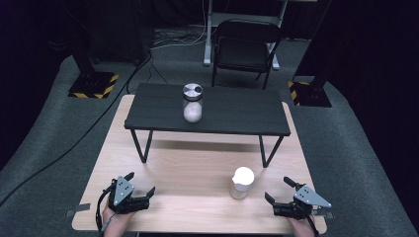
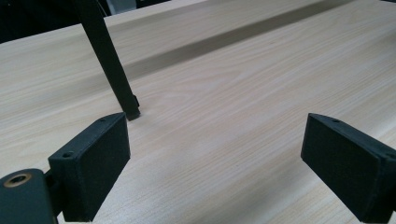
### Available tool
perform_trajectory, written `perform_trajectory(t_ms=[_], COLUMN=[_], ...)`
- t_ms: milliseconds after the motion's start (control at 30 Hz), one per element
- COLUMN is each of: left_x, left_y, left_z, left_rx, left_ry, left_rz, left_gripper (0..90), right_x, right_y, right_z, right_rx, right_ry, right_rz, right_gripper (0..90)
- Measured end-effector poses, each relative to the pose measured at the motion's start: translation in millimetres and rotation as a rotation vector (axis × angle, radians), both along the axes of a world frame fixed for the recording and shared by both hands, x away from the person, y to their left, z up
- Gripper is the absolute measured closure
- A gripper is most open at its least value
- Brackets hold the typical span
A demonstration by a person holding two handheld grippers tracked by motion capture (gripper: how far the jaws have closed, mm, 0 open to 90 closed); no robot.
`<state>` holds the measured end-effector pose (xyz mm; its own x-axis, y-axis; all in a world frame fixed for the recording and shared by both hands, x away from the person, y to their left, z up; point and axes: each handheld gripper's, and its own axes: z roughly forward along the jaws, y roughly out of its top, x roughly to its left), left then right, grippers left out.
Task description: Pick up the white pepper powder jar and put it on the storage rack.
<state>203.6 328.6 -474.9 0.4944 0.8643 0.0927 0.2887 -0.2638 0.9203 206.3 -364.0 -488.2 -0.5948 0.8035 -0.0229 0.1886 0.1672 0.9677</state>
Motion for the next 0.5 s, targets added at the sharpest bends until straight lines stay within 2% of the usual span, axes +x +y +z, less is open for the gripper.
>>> perform_trajectory(t_ms=[500], left_x=[0.2], left_y=[0.0], left_z=[0.1], left_rx=[0.0], left_ry=[0.001], left_rz=[-0.001], left_gripper=[7.7], right_x=[3.2], right_y=[5.7], right_z=[0.6], right_rx=[-0.005], right_ry=[0.002], right_rz=[0.041], right_gripper=[2.0])
